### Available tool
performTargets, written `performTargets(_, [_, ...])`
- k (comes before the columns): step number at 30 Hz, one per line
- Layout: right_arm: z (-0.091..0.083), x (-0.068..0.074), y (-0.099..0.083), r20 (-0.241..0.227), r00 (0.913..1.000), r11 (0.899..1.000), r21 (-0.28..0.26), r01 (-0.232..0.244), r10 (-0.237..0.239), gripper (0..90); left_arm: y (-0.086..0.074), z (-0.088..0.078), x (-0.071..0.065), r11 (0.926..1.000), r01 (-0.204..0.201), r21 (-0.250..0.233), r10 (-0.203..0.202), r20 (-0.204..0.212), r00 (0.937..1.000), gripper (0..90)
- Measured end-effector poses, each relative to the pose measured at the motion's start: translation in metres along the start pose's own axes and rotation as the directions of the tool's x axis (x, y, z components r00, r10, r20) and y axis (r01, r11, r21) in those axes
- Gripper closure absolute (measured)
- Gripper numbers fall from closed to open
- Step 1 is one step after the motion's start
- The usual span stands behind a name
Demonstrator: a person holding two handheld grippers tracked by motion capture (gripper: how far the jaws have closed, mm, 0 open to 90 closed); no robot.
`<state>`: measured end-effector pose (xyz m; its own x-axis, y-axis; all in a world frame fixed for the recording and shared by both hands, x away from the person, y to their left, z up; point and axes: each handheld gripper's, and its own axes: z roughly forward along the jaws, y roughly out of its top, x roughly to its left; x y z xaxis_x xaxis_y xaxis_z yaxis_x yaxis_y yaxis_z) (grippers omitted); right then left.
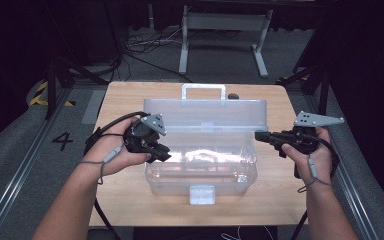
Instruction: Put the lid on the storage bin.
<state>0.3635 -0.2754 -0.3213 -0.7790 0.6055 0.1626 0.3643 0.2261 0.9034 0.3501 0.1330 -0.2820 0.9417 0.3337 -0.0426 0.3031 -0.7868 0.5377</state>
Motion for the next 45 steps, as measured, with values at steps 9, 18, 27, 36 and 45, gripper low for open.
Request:
performTargets(9, [0.000,0.000,0.000,0.003,1.0000,1.000,-0.001,0.001,-0.001,90.0,-0.022,-0.006,0.007,0.9973,0.074,-0.008,-0.074,-0.029,0.9969,76.6])
performTargets(18, [0.000,0.001,0.000,0.010,0.9999,1.000,0.003,0.010,-0.010,90.0,-0.048,-0.010,0.021,0.9814,0.184,-0.055,-0.188,-0.081,0.9788,76.9])
performTargets(27, [0.000,0.002,0.000,0.014,0.9998,1.000,0.007,0.014,-0.014,90.0,-0.065,-0.011,0.033,0.9587,0.270,-0.089,-0.281,-0.146,0.9487,76.9])
performTargets(36, [-0.002,0.002,-0.001,0.028,0.9995,1.000,0.016,0.014,-0.015,90.0,-0.084,-0.005,0.048,0.9265,0.347,-0.145,-0.368,-0.164,0.9151,75.8])
performTargets(45, [-0.004,0.002,-0.002,0.027,0.9995,1.000,0.017,0.016,-0.017,90.0,-0.104,0.010,0.065,0.8808,0.435,-0.188,-0.465,-0.168,0.8693,74.1])
